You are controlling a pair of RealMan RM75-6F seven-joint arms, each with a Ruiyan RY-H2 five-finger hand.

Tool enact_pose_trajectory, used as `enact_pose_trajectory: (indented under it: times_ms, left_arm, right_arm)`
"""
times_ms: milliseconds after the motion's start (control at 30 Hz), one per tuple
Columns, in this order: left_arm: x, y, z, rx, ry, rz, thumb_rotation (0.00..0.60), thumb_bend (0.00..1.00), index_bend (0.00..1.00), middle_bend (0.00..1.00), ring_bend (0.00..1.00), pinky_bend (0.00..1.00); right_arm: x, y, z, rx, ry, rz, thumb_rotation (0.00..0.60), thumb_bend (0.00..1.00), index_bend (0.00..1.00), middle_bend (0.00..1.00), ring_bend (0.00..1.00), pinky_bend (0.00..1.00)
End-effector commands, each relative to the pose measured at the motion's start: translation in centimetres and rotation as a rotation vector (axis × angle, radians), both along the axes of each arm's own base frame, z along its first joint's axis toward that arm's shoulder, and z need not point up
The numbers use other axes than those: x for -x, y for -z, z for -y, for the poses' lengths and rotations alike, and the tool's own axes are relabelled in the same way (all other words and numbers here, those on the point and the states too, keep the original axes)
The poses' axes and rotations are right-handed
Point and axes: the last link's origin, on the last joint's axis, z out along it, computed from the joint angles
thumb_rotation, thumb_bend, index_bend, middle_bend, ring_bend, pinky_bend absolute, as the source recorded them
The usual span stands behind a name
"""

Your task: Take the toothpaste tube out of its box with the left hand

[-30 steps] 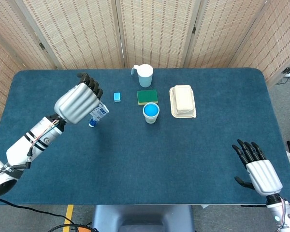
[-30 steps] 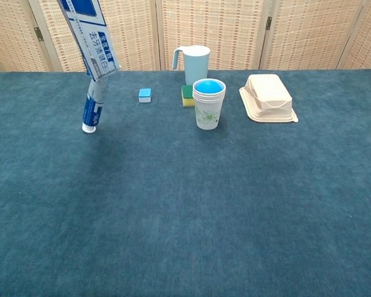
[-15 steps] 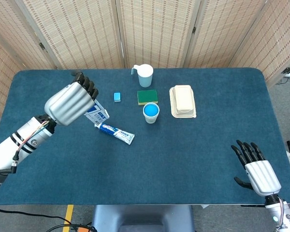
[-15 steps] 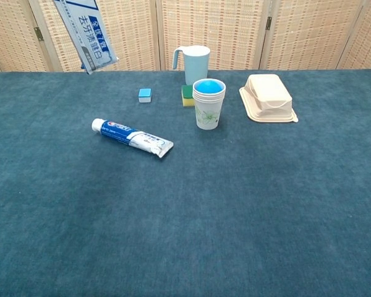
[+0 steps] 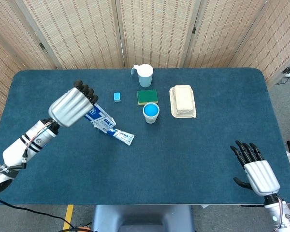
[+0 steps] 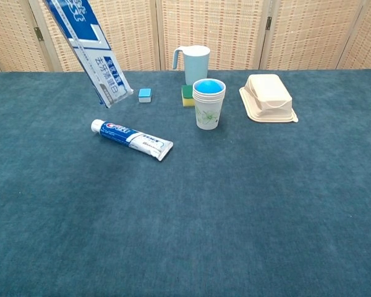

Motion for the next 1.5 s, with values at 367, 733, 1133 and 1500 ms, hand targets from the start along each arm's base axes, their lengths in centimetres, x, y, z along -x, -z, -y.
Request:
enact_pose_trajectory:
  times_ms: [367, 733, 1133, 1500]
  left_arm:
    - [7.5, 3.0, -2.2, 0.055, -0.193, 0.161, 0.600, 0.11, 0.12, 0.22, 0.14, 0.27]
    - [11.4, 4.8, -2.1, 0.041, -0.325, 0.237, 0.600, 0.07, 0.00, 0.00, 0.00, 0.02]
    - [20.9, 4.9, 9.3, 0.106, -0.622, 0.730, 0.600, 0.09, 0.00, 0.00, 0.00, 0.00]
    - [28.4, 3.9, 16.7, -0.085, -0.766, 0.881, 0.600, 0.09, 0.00, 0.00, 0.00, 0.00]
  right_arm:
    - [0.0, 0.1, 0.1, -0.002, 0.002, -0.003, 0.600, 0.22, 0.00, 0.00, 0.00, 0.00]
    - [0.1, -0.1, 0.0, 0.004, 0.004, 0.003, 0.600, 0.22, 0.00, 0.00, 0.00, 0.00]
    - [0.5, -0.6, 0.4, 0.029, 0.033, 0.010, 0.600, 0.22, 0.00, 0.00, 0.00, 0.00]
    - [0.9, -0.6, 0.9, 0.049, 0.073, -0.003, 0.600, 0.22, 0.00, 0.00, 0.00, 0.00]
